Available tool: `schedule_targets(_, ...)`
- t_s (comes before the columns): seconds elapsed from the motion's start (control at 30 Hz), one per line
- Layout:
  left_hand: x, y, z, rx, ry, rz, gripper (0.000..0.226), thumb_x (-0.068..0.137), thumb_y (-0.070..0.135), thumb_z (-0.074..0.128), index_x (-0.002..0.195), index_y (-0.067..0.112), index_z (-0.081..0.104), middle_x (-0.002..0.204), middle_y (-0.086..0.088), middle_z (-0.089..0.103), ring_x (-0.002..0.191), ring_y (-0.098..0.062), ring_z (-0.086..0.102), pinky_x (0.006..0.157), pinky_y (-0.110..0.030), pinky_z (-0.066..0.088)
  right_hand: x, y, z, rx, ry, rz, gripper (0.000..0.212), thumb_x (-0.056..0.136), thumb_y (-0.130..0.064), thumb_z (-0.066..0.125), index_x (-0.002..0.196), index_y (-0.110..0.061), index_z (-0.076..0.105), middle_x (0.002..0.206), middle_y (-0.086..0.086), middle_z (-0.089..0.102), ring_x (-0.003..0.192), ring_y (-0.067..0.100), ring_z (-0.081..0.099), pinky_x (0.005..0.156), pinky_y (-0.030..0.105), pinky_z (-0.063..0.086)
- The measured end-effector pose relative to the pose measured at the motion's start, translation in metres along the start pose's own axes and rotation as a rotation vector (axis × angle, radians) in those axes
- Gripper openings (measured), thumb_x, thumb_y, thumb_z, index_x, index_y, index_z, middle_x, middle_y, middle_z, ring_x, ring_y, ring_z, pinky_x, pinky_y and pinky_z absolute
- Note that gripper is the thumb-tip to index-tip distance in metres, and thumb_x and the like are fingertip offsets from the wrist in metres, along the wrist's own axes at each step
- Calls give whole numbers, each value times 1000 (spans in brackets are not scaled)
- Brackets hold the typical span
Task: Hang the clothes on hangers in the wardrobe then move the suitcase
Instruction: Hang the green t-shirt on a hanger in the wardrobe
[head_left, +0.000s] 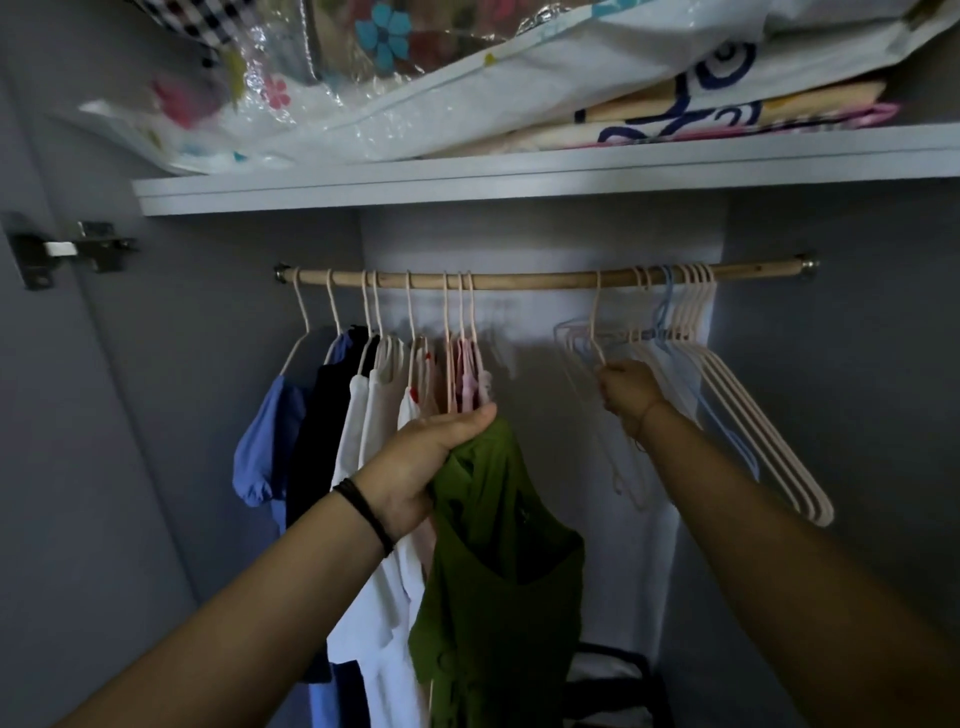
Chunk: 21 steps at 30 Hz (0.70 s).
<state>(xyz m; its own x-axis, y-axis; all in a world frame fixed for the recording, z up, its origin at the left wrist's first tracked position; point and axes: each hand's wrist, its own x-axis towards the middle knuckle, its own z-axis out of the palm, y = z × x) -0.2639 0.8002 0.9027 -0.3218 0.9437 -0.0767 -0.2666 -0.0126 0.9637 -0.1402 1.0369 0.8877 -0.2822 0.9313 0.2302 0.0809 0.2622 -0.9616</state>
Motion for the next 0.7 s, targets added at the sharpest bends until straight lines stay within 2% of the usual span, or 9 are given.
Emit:
schedule_targets(0.13,1,-3,-4,-20,20,-10,38,86,21,64,114,-5,62,115,-24,64,93,-27,65,86,-33,53,-14,-4,3,100,1,-76,30,95,-14,50,68,-25,56,52,-9,48,44,0,42,42,11,31)
schedule_targets(0.27,3,-8,-6,-27,25,-23,29,88,19,63,109,-1,66,112,-15,67,88,-20,68,78,-26,57,-58,16,-6,139,68,-126,35,93,-19,55,58,-23,47,51,-6,39,39,0,35,45,20,29)
schedule_targets(0.37,3,-16,-7,-13,7,-71,25,88,19,63,104,1,68,108,-13,70,90,-20,70,77,-25,57,-106,45,-16,212,57,-156,32,93,-19,56,64,-20,44,53,-1,35,42,5,32,42,18,30)
schedule_targets(0.5,4,-32,-4,86,-34,-152,33,88,23,63,111,-1,66,112,-17,68,103,-28,65,90,-33,53,-134,53,-27,273,17,-81,21,95,-17,54,74,-18,49,49,-5,37,39,5,32,38,19,28)
schedule_targets(0.6,3,-44,4,110,-40,-184,27,87,21,64,105,1,68,106,-14,70,92,-22,68,84,-29,55,-144,53,-33,207,49,20,26,96,-26,51,72,-16,50,48,-3,35,37,5,29,35,16,25)
schedule_targets(0.7,2,-54,8,136,-65,-190,22,86,21,65,98,4,70,97,-10,72,86,-19,69,80,-27,55,-162,56,-41,227,162,18,28,97,-27,48,76,-14,60,41,-9,35,34,2,30,36,15,25)
